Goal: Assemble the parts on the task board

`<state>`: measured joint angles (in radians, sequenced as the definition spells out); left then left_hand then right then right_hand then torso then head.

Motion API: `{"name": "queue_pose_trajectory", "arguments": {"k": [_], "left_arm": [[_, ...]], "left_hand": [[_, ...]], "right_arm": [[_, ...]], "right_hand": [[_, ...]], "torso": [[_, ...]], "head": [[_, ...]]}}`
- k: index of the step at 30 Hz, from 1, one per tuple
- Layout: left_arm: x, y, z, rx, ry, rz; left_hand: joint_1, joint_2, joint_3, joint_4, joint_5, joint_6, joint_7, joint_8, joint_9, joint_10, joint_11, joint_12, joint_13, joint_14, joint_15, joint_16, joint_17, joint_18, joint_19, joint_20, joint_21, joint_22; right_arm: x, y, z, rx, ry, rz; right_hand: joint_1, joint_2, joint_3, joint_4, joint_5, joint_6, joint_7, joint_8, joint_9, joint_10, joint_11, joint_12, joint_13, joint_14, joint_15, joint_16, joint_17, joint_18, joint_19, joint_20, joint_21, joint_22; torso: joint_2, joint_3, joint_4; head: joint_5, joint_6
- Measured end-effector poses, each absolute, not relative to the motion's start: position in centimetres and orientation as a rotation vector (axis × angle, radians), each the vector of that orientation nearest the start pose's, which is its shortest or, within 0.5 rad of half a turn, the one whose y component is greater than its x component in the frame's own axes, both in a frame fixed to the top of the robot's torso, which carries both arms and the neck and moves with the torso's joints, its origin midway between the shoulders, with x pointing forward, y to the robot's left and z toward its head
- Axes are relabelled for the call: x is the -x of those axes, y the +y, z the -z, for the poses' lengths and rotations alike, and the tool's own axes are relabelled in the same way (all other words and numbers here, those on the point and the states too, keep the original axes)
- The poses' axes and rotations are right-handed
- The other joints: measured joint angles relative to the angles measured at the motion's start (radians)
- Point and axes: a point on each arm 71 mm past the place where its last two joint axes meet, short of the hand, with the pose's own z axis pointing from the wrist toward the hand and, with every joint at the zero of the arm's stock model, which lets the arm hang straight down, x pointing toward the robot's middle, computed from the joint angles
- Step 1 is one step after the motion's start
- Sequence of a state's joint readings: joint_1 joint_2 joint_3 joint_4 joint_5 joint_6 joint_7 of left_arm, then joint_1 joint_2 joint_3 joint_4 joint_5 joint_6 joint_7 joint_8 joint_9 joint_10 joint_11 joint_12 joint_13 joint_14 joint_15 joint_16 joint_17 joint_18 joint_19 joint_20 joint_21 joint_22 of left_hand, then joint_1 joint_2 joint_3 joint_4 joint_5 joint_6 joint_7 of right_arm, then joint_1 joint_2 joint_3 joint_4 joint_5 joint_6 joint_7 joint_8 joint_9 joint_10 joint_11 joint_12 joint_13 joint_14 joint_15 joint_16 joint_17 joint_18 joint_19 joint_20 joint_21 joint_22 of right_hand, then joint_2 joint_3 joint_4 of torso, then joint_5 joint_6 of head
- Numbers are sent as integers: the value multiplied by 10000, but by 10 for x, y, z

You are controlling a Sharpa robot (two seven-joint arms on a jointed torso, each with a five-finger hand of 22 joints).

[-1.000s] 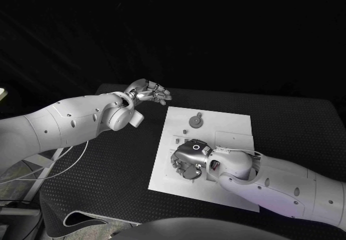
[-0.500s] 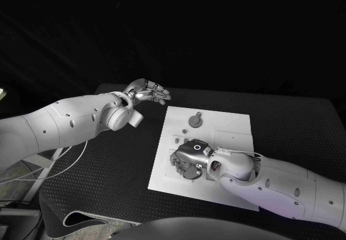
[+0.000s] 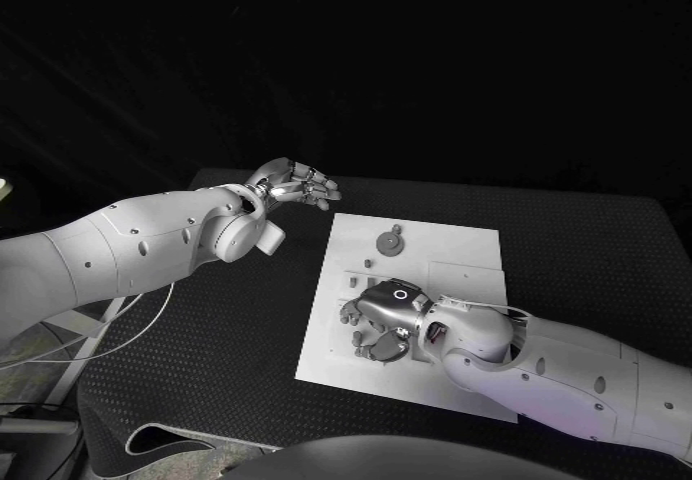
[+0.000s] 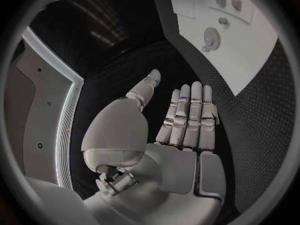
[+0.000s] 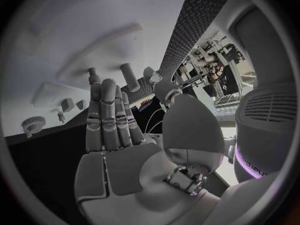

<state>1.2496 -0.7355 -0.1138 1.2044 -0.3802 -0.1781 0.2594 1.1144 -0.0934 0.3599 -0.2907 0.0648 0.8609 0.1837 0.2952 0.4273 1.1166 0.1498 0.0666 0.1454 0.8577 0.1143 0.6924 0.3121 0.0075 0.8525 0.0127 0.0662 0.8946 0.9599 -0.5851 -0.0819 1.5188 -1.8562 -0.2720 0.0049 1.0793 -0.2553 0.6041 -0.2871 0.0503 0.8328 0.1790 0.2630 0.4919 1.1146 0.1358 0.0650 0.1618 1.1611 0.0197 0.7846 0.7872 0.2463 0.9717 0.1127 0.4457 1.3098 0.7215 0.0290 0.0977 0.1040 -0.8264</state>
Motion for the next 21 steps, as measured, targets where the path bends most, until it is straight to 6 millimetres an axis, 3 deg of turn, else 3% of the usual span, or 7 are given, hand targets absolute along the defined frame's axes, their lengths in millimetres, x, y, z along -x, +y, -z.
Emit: {"name": "queue_pose_trajectory", "arguments": {"k": [8, 9, 11, 15, 18, 21], "left_arm": [[-540, 243, 201, 7537, 16600, 12254], [-540, 244, 201, 7541, 16596, 12244], [-541, 245, 201, 7559, 16578, 12200], [-543, 249, 202, 7608, 16532, 12080], [-544, 251, 202, 7634, 16512, 12034], [-545, 252, 202, 7662, 16498, 12005]], "left_hand": [[0, 0, 0, 0, 0, 0, 0, 0, 0, 0, 0, 0, 0, 0, 0, 0, 9, 0, 0, 0, 0, -9], [0, 0, 0, 0, 0, 0, 0, 0, -2, 0, 0, 0, -2, 0, 0, 0, 10, 0, 0, 0, 0, -8], [0, 0, 0, 0, 0, 0, 0, 0, -9, 0, 0, 0, -9, 0, 0, -38, 9, 0, 0, 0, 0, -8], [0, 0, 0, 0, 0, 0, 0, 0, -9, 0, 0, 0, -9, 0, 0, -39, 20, 0, 0, 0, 0, -8], [0, 0, 0, 0, 0, 0, 0, 0, -9, 0, 0, 0, -9, 0, 0, -39, 29, 1, 0, 0, 0, -20], [0, 0, 0, 0, 0, 0, 0, 0, -9, 0, 0, 0, -9, 0, 0, -39, 33, 1, 0, 0, 0, -20]], "right_arm": [[-390, -72, 277, 6283, 16366, -9207], [-393, -73, 272, 6145, 16287, -9217], [-403, -78, 254, 5712, 16047, -9255], [-424, -96, 214, 4665, 15629, -9297], [-437, -117, 195, 3734, 15833, -9119], [-453, -142, 179, 2890, 16292, -8552]], "right_hand": [[64, 72, -258, 55, 0, 49, 67, 70, 0, 154, -152, 153, 43, 206, -131, 625, 202, -3, 232, -64, 439, -2], [-1, 126, -305, 103, 0, 49, 68, 70, 1, 187, -185, 160, 48, 219, -143, 684, 222, -3, 280, -50, 481, -2], [-771, 70, -586, 501, 0, 49, 68, 70, -21, 264, -175, 201, 64, 304, -160, 823, 260, -3, 384, -22, 562, -2], [-1376, 56, -829, 850, 0, 49, 68, 69, -27, 587, -329, 398, 174, 434, -286, 1083, 323, 0, 542, -178, 752, -5], [-1477, 162, -911, 869, 0, 110, -6, 131, -21, 1743, -646, 1143, 648, 553, -527, 1194, 325, 20, 602, -238, 847, -5], [-1450, 405, -1219, 750, 0, 291, -328, 282, 71, 2806, -1040, 2395, 1748, 904, -938, 1724, 547, 21, 777, -352, 932, -5]], "torso": [[-1, -1, -2], [-2, -1, -6], [-4, -3, -11], [-5, -1, -29], [-11, 6, -45], [-17, 3, -59]], "head": [[-34, 35], [-42, 48], [-82, 90], [-204, 185], [-275, 255], [-343, 322]]}}
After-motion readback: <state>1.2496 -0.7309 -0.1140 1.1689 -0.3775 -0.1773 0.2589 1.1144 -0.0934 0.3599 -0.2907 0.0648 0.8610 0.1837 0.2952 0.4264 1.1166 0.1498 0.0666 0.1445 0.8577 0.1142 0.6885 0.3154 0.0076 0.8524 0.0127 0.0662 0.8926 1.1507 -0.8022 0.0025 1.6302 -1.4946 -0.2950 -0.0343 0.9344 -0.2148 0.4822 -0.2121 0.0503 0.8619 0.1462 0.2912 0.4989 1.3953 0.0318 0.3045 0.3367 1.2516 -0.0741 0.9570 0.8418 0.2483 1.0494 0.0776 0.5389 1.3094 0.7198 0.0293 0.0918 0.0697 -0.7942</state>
